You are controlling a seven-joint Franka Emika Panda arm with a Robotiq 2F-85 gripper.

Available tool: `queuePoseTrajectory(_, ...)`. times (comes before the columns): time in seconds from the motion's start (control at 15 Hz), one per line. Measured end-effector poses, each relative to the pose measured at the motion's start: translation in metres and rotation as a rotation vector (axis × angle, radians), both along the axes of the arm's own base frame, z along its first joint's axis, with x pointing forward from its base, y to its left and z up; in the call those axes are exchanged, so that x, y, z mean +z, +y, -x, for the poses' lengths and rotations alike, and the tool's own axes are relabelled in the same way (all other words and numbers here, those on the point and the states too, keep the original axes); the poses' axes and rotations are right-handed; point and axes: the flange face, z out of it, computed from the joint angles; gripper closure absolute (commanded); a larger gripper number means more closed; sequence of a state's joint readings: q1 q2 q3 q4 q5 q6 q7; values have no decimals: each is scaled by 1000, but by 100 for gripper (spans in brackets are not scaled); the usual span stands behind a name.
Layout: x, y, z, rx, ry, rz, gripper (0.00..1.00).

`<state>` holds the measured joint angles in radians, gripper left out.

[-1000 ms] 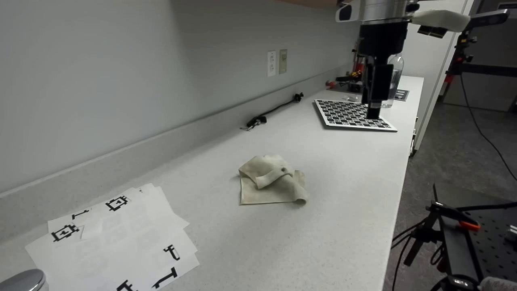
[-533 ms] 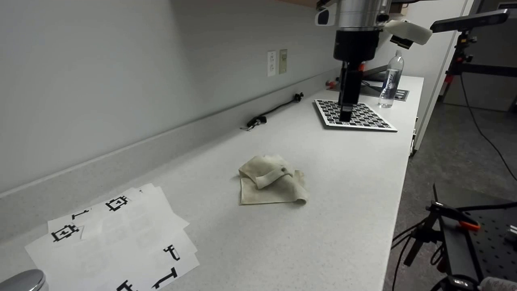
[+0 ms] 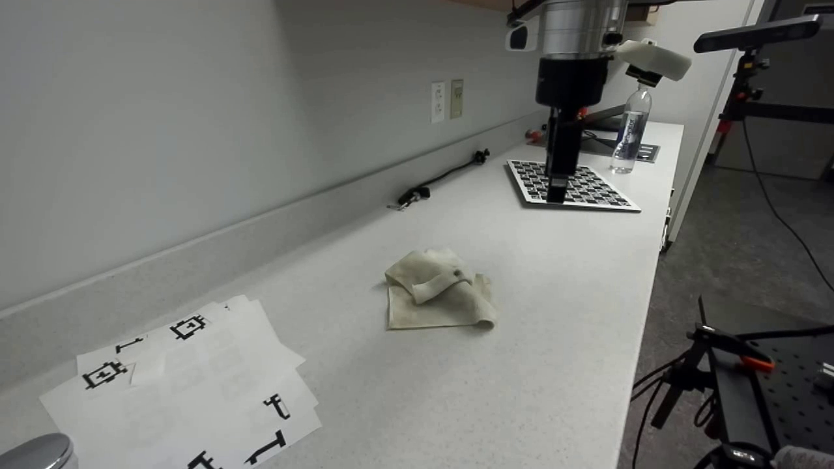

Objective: Use the towel to wipe the counter

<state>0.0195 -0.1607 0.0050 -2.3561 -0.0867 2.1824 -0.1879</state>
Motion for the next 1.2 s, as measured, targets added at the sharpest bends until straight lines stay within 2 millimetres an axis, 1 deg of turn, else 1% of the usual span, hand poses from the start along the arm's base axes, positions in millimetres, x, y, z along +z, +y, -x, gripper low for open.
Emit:
queuePoseTrajectory(0.27,-39,7,-16,27,9,-26,0)
queuePoseTrajectory(0.53,-77,18,-40,58,-29,-63,0)
queuePoseTrajectory(0.67,-89,23,-54,69,-80,-88,0)
queuePoseTrajectory(1.0,-111,34,-85,73,-195,-137,0)
queuePoseTrajectory(1.2,-128,32,-97,65,-206,-140,0)
